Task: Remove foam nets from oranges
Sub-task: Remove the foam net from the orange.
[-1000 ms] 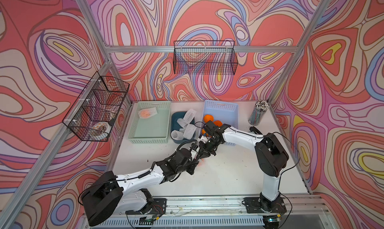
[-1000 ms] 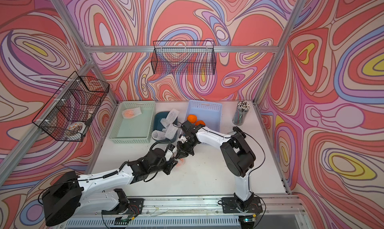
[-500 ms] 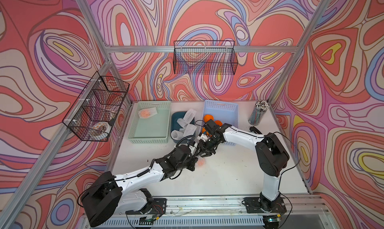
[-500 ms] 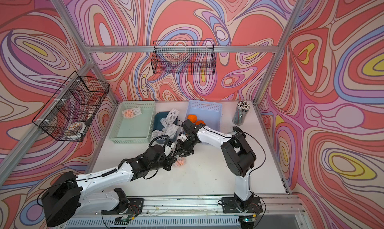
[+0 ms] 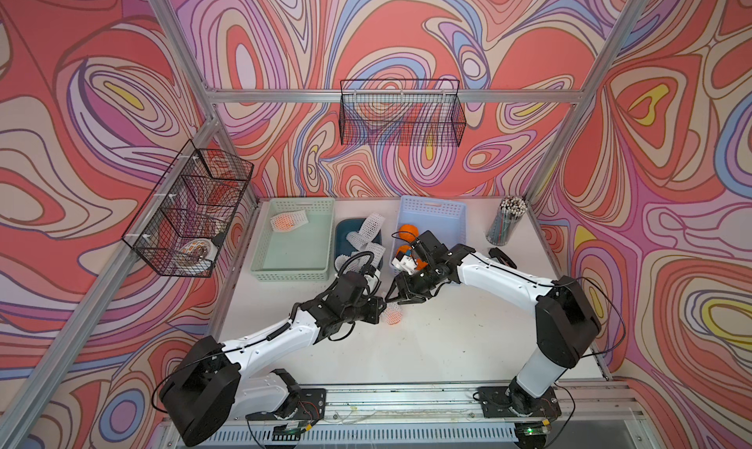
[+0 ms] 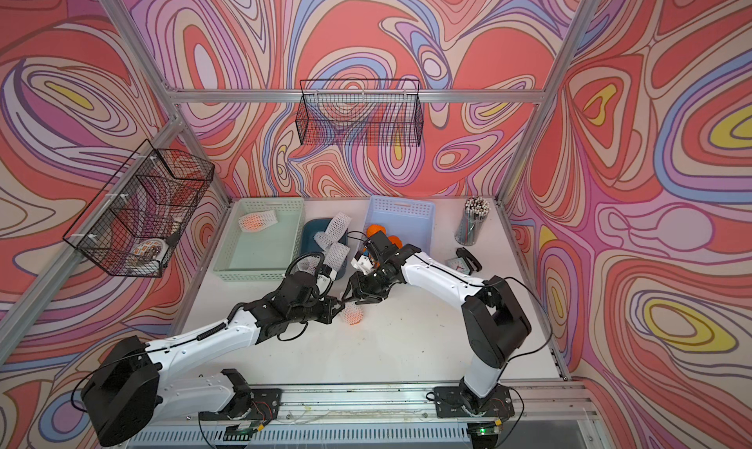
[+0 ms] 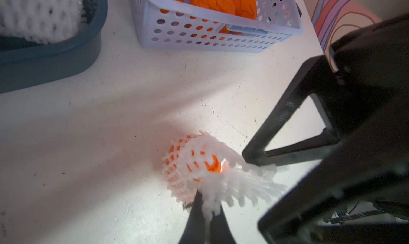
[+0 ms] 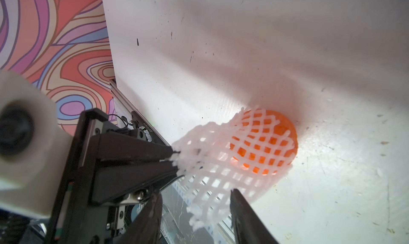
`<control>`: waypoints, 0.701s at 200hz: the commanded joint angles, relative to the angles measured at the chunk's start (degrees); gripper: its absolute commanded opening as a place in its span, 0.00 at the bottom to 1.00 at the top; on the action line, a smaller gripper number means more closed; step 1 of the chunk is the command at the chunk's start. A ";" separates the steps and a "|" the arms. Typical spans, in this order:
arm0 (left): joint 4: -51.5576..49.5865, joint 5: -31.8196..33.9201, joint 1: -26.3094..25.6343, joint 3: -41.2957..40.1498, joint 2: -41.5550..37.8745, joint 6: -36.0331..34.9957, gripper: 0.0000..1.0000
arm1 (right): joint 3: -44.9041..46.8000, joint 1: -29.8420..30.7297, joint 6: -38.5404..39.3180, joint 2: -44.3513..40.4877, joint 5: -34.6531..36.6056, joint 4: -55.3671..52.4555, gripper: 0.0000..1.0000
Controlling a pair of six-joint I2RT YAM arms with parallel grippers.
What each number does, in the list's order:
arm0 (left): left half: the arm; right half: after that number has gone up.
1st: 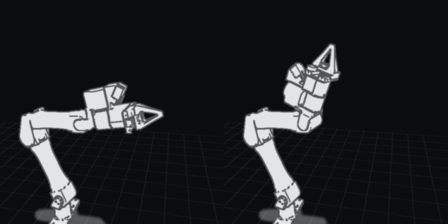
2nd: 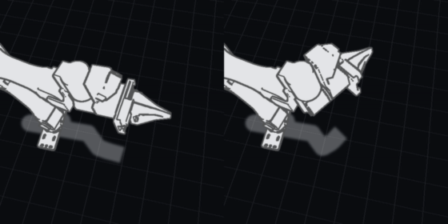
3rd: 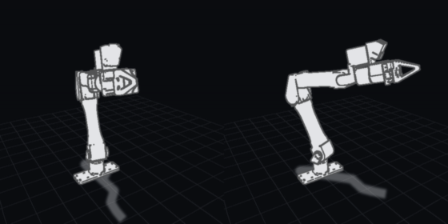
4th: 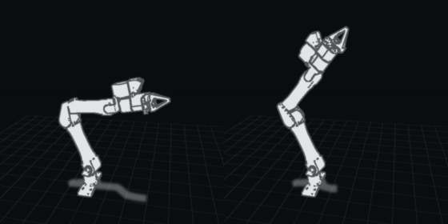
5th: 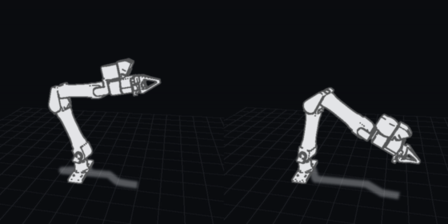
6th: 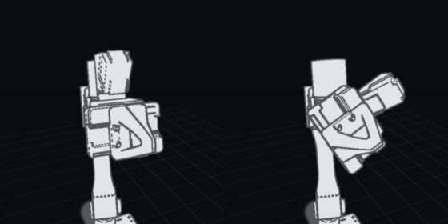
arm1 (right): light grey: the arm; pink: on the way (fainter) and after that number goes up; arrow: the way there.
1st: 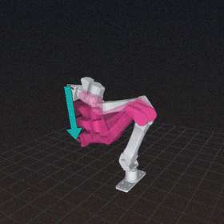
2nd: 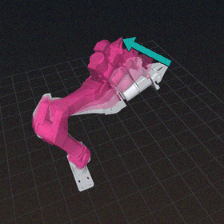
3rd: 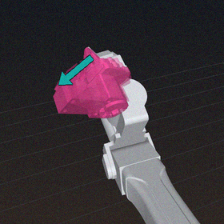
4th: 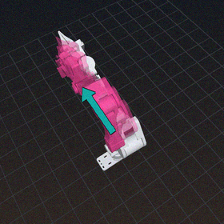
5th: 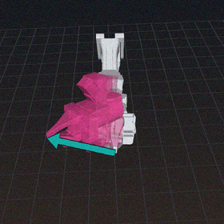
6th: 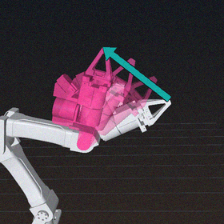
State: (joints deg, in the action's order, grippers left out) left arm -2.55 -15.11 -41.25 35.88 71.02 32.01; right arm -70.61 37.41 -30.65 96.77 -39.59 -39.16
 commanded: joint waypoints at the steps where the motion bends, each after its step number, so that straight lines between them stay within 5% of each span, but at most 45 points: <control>1: -3.59 -1.37 0.72 2.62 1.08 1.13 0.00 | 2.96 -0.14 3.17 -1.77 1.94 1.97 0.55; 46: -6.64 -2.09 2.67 6.23 0.46 1.42 0.00 | 2.18 -0.53 2.99 -3.75 4.56 1.90 0.56; 83: -11.98 -3.60 5.66 10.46 -1.02 0.54 0.00 | 1.48 -0.98 4.16 -6.49 6.49 2.08 0.73; 140: -26.20 -7.55 15.43 21.36 -2.16 -1.98 0.00 | 0.10 -0.96 4.50 -6.29 7.31 -0.81 0.79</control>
State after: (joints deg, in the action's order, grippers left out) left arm -19.81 -19.53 -29.76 51.92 69.80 32.08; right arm -68.82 36.69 -27.14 90.78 -33.32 -38.24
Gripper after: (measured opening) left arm 0.063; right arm 0.787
